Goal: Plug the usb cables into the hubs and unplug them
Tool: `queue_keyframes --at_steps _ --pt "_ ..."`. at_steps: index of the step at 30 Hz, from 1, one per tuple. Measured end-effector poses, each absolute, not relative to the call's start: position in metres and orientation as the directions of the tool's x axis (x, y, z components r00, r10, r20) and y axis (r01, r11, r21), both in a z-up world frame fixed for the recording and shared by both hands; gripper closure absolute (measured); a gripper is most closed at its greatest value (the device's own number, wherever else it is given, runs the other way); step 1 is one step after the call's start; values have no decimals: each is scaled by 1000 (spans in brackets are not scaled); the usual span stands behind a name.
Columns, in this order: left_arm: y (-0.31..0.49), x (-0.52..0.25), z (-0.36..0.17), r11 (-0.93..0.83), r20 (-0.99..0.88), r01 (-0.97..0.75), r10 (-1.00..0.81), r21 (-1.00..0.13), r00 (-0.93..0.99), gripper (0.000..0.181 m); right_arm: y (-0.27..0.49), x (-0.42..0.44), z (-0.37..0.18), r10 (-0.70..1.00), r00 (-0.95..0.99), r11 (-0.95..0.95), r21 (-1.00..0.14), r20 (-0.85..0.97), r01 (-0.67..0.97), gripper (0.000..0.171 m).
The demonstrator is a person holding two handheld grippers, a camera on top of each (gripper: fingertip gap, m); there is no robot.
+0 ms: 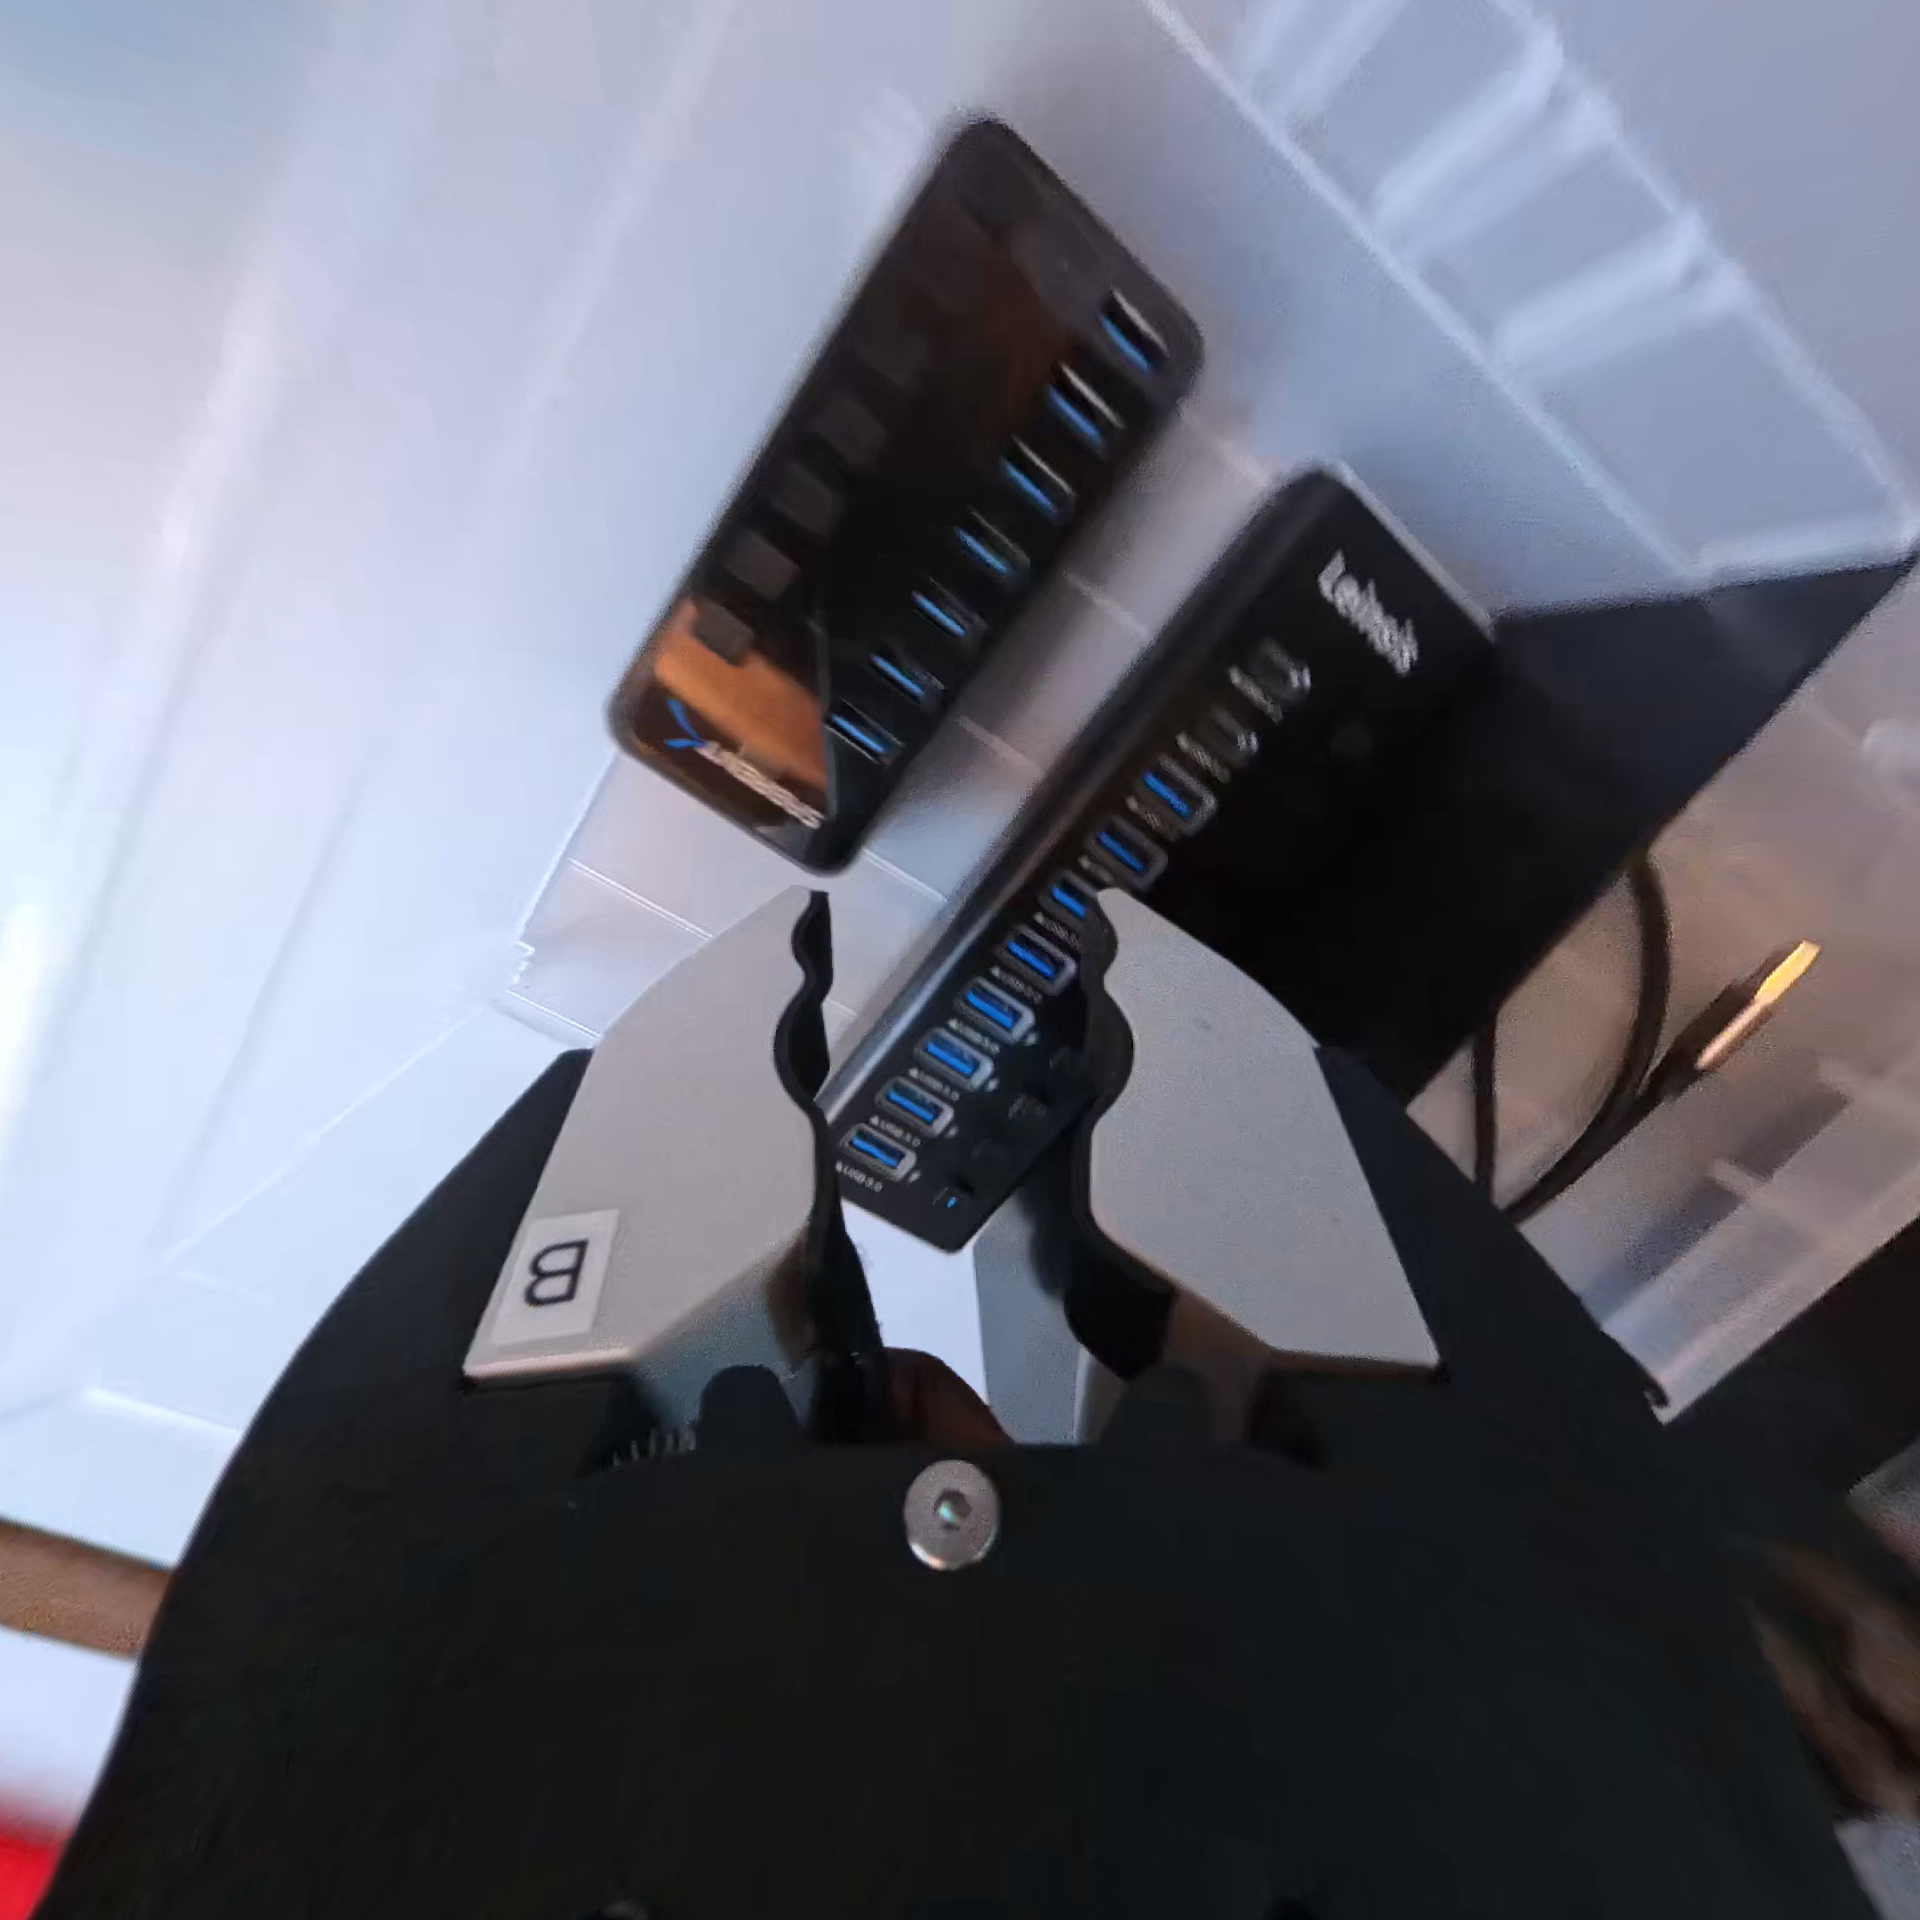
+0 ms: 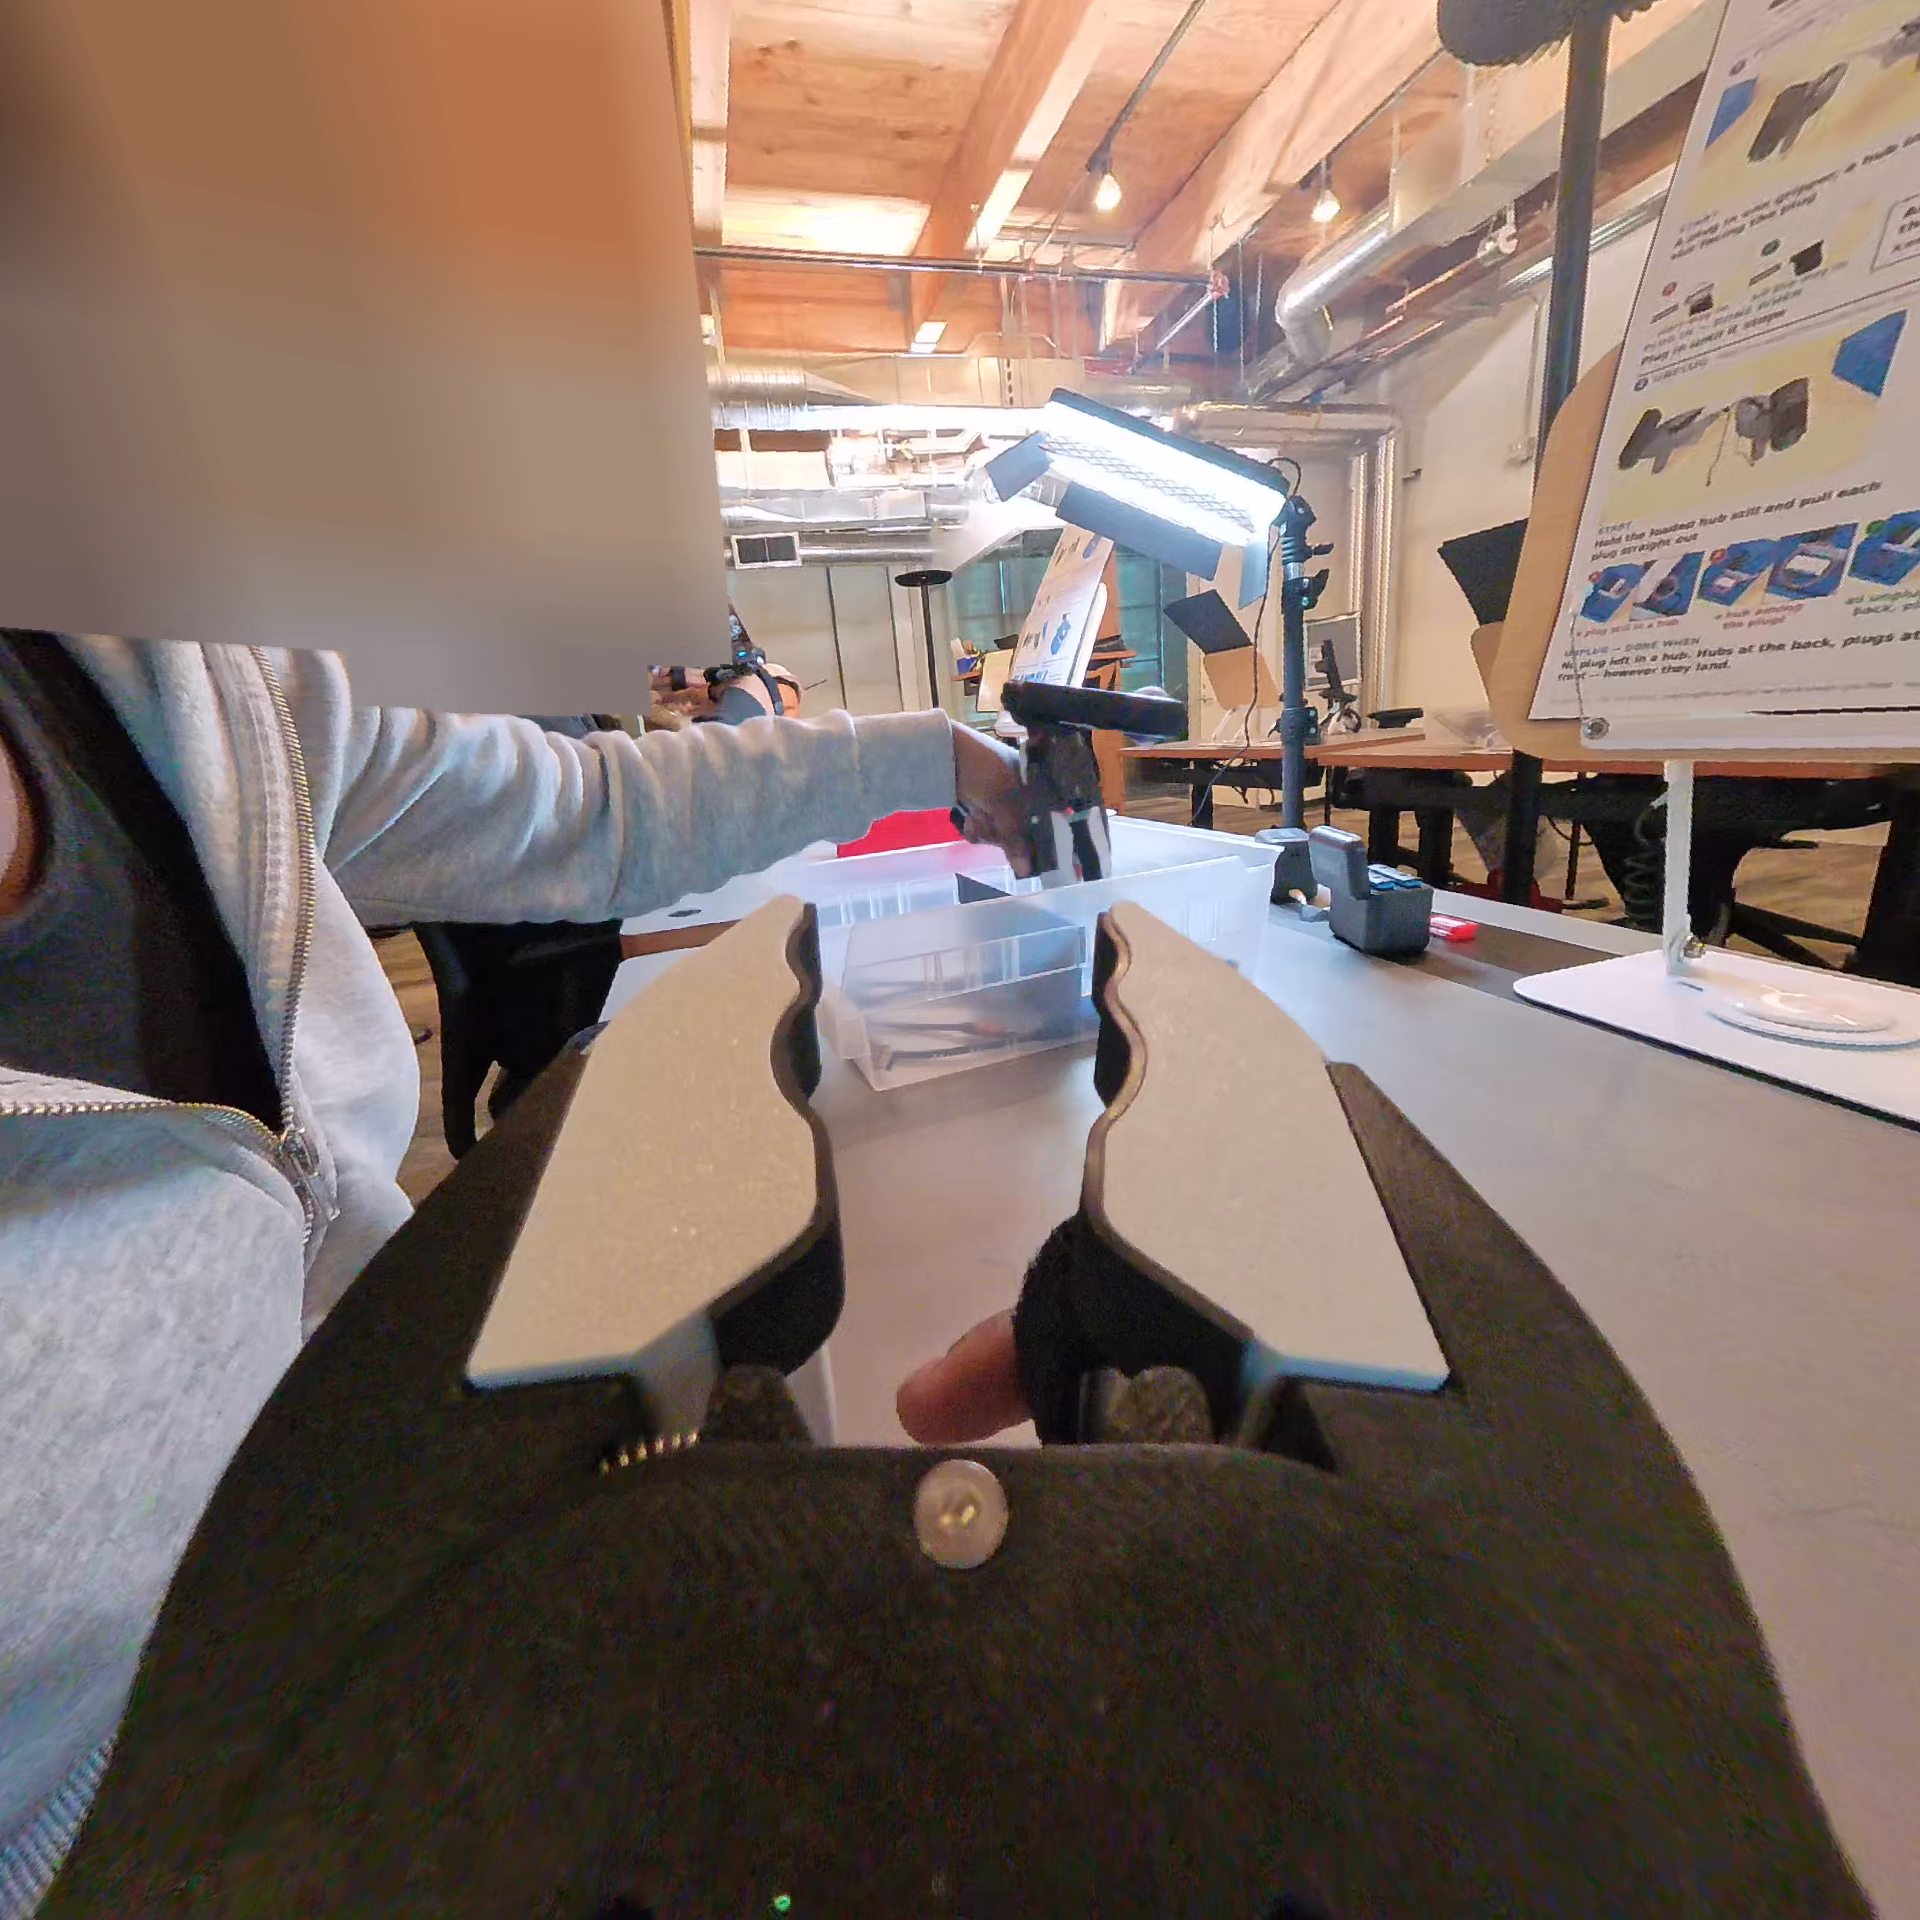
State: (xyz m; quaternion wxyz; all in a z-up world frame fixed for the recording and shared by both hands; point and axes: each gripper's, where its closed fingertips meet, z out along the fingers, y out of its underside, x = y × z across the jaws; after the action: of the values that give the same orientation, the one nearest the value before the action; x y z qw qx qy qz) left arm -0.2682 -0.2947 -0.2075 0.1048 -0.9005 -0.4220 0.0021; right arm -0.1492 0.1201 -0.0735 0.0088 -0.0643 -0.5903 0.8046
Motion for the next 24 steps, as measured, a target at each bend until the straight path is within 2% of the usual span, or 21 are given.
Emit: queue_keyframes --at_steps 3,4,9,11,16,20,24 --pt "-294 -245 -217 -743 150 668 657 -34 739 137 118 -150 -76 94 -991 -287 -956 -92 61 120" --pt "-295 -241 -219 -766 171 643 634 2 754 130 118 -150 -77 96 -991 -282 -957 -91 60 120" --pt "-294 -239 -228 -816 261 575 567 55 781 114 115 -154 -82 106 -989 -263 -962 -102 71 120" --pt "-291 -232 -229 -819 322 570 557 62 765 121 115 -155 -85 113 -988 -248 -966 -101 70 120" --pt "-291 -231 -229 -853 338 520 504 51 795 123 112 -159 -91 138 -986 -214 -975 -92 61 121" --pt "-291 -236 -226 -903 218 430 423 20 879 125 110 -161 -96 165 -984 -176 -984 -66 36 122" --pt "-299 -242 -214 -934 33 349 352 74 935 126 109 -160 -96 164 -985 -173 -985 -55 26 122"
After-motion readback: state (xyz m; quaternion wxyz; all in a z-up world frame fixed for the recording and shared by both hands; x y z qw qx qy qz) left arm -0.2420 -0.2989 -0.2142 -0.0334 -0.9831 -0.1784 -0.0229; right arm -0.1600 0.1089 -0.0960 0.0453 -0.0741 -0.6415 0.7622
